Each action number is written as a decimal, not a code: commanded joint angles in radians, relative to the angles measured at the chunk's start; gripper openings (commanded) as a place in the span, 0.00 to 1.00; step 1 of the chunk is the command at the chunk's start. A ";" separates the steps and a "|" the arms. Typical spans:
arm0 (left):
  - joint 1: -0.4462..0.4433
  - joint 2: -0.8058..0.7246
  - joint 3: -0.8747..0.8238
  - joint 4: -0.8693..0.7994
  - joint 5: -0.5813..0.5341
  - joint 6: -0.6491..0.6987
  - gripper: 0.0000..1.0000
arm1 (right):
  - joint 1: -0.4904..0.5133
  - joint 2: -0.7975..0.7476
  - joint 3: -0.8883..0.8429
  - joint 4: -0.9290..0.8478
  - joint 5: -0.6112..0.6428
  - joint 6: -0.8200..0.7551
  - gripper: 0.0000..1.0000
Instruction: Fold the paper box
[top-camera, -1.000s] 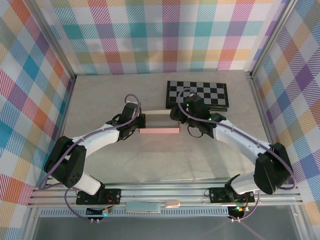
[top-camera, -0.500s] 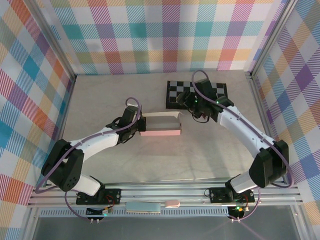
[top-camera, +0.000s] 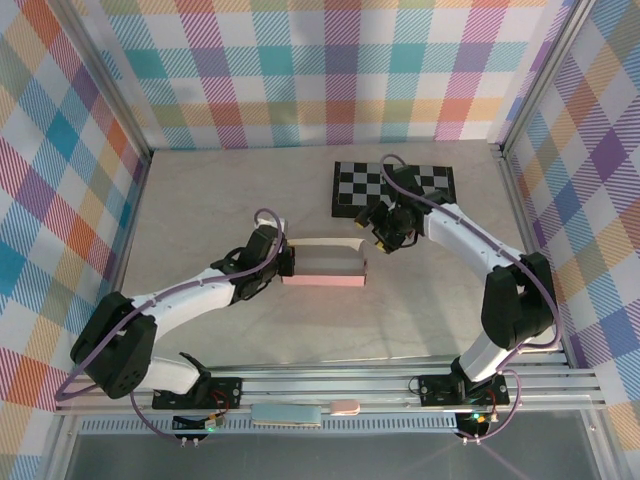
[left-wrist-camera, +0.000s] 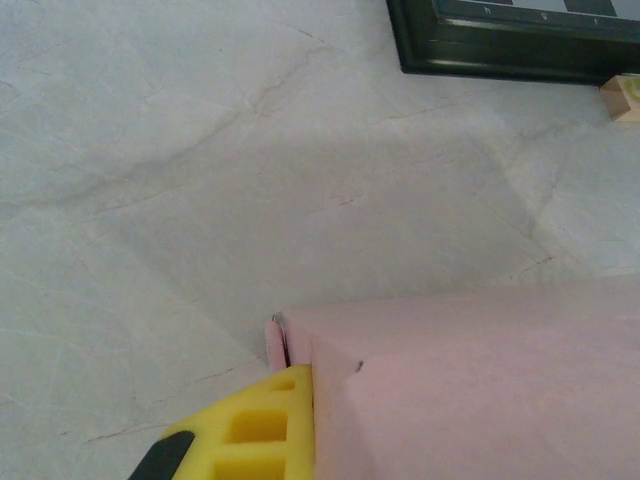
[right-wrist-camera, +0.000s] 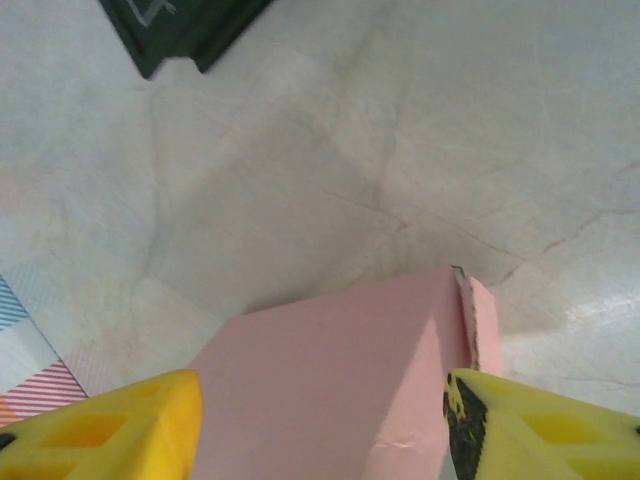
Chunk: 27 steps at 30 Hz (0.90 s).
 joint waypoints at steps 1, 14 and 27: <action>-0.018 -0.009 -0.031 -0.055 0.000 -0.031 0.03 | 0.000 -0.016 -0.031 -0.008 -0.053 0.011 0.63; -0.062 -0.025 -0.057 -0.101 0.003 -0.105 0.20 | 0.017 -0.051 -0.152 0.057 -0.116 0.022 0.46; -0.078 -0.158 -0.142 -0.172 0.089 -0.191 0.32 | 0.062 -0.070 -0.260 0.121 -0.109 0.016 0.38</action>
